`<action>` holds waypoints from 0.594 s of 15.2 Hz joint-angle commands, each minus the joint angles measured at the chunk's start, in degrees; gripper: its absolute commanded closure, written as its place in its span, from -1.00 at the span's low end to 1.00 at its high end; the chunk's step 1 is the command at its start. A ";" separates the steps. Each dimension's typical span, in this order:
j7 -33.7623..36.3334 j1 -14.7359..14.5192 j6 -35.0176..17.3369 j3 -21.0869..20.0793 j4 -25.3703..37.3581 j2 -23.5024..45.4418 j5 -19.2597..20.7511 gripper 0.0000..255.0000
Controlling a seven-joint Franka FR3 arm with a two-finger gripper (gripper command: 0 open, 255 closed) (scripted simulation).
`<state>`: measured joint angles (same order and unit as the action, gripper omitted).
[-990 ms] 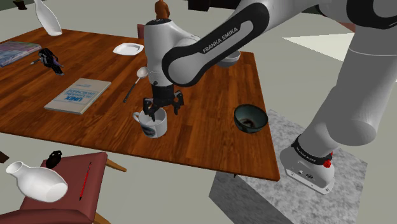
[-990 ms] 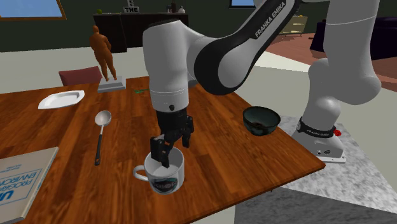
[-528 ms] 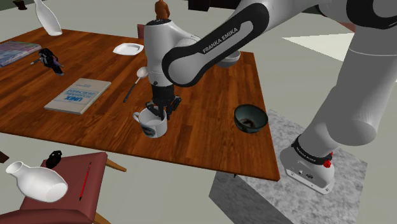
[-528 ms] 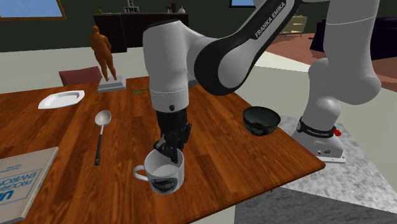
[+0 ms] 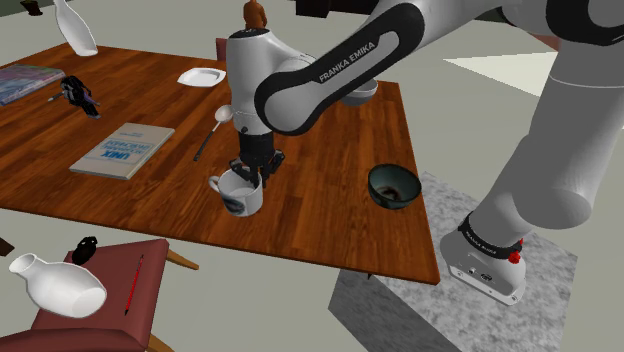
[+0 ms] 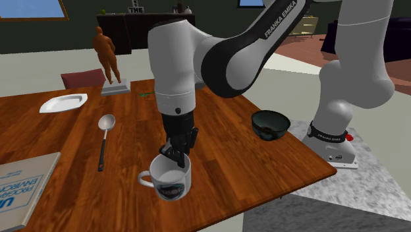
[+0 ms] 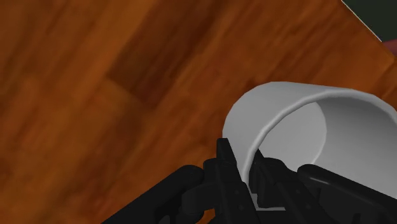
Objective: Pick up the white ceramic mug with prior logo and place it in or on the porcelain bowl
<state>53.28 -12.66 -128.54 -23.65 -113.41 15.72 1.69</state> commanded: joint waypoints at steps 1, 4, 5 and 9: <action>-0.11 0.08 1.02 -0.11 0.50 -0.58 -0.27 1.00; -0.35 0.27 3.06 -0.30 1.44 -1.76 -0.82 1.00; -0.42 0.32 3.74 -0.35 1.77 -2.14 -1.00 1.00; -0.68 0.52 6.50 -0.54 3.23 -3.55 -1.64 1.00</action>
<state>52.69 -12.22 -122.78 -24.15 -110.57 12.54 0.22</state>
